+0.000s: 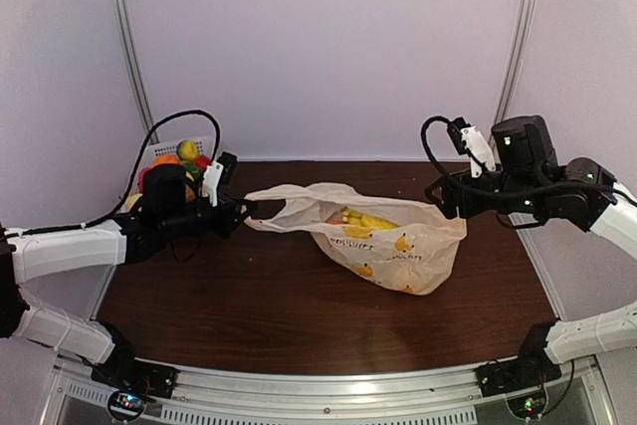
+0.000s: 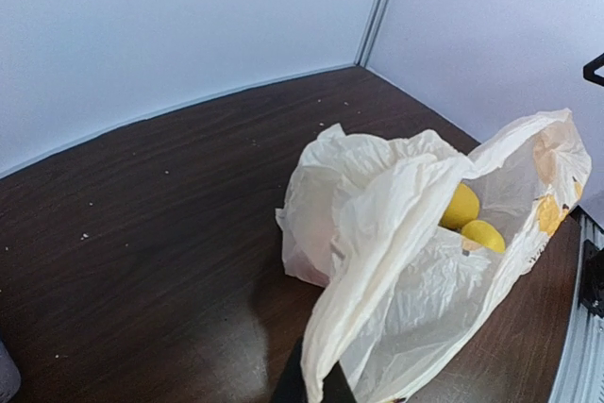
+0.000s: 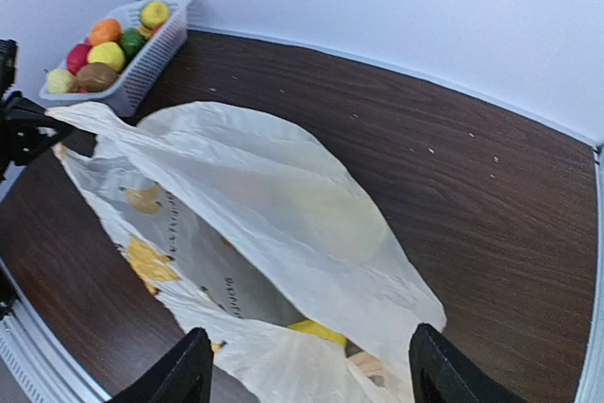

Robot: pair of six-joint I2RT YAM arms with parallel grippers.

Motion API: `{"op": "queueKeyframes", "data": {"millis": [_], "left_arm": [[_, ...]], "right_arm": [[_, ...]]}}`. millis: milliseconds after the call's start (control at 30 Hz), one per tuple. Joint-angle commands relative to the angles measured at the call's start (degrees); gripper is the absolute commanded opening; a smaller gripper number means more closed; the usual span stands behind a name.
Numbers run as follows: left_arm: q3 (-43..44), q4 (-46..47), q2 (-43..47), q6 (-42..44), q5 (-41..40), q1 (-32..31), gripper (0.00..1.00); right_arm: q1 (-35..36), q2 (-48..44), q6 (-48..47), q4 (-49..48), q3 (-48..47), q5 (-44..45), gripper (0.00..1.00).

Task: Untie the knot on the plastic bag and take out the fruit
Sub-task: Open the bag opening for the takeout bag.

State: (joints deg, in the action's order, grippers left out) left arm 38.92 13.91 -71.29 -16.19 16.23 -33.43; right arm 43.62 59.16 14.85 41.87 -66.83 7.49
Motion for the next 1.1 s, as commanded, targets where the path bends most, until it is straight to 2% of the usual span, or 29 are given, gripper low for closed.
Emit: {"op": "queueKeyframes", "data": {"millis": [0,200,300,367,467,600,900,1067], "left_arm": [[-0.50,3.44,1.59,2.08,4.10,-0.57,0.00],[-1.12,3.28,1.63,1.60,4.21,-0.99,0.00],[-1.37,3.20,1.58,1.37,4.08,-1.11,0.00],[-1.51,3.16,1.62,1.37,4.09,-1.17,0.00],[-1.81,3.23,1.80,1.36,4.01,-1.20,0.00],[-2.66,3.21,2.81,0.92,3.11,-1.20,0.00],[-5.01,2.78,4.22,-1.59,-6.50,-1.20,0.00],[-5.52,4.44,2.78,-1.96,-5.41,-1.17,0.00]], "right_arm": [[3.13,0.30,-1.81,-4.08,-2.47,-6.60,0.72],[5.80,6.44,-1.70,-3.06,-3.12,-7.02,0.59],[6.71,9.47,-0.97,-3.96,-2.13,-6.27,0.57],[6.73,11.69,0.09,-4.48,-1.39,-3.74,0.57],[6.70,16.05,1.65,-3.37,-1.16,1.93,0.64],[6.82,19.75,4.35,-2.90,1.98,1.42,0.69],[9.68,13.52,14.44,-8.82,22.96,-6.23,0.69],[10.65,10.03,17.31,-10.48,27.78,-7.38,0.70]]}}
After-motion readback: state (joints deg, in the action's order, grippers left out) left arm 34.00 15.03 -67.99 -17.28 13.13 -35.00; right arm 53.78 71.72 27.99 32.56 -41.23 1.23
